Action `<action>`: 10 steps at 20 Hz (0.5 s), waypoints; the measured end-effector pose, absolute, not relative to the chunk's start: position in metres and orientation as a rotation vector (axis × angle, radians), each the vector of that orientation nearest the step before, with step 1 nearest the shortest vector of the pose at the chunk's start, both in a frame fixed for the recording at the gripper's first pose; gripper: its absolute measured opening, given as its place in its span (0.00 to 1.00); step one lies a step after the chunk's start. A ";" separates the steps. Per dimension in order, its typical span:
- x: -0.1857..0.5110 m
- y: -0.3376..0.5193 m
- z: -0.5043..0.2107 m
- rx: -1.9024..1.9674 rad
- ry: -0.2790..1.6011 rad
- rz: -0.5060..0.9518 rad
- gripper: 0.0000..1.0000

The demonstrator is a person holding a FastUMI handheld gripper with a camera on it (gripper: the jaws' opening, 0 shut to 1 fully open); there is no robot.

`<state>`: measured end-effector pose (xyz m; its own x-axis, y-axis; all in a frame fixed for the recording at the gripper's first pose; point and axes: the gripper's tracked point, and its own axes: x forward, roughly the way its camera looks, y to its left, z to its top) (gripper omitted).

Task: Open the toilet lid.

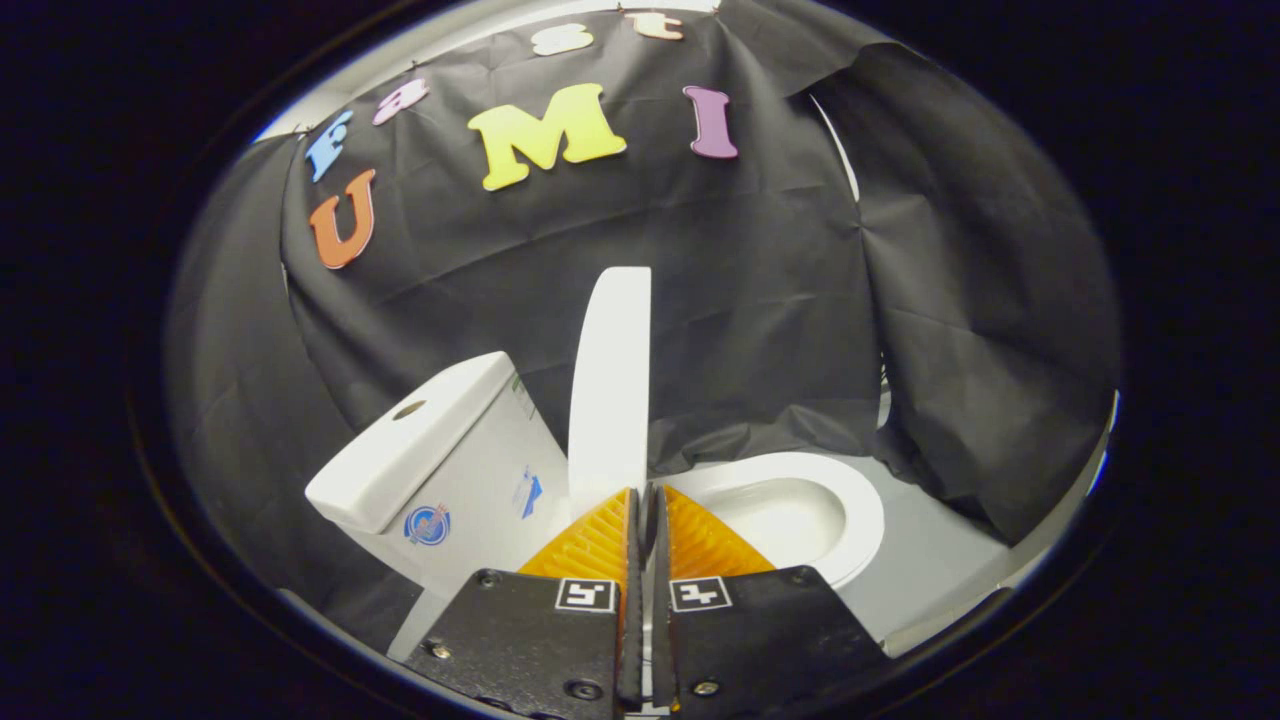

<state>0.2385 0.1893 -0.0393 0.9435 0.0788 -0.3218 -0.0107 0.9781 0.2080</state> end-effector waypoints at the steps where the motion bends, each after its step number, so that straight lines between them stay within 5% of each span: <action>1: 0.237 0.193 -0.040 0.195 0.332 0.046 0.07; 10: 0.238 0.216 -0.036 0.122 0.320 0.052 0.07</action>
<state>0.2377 0.2159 -0.0365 0.9480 0.0708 -0.3102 -0.0320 0.9912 0.1283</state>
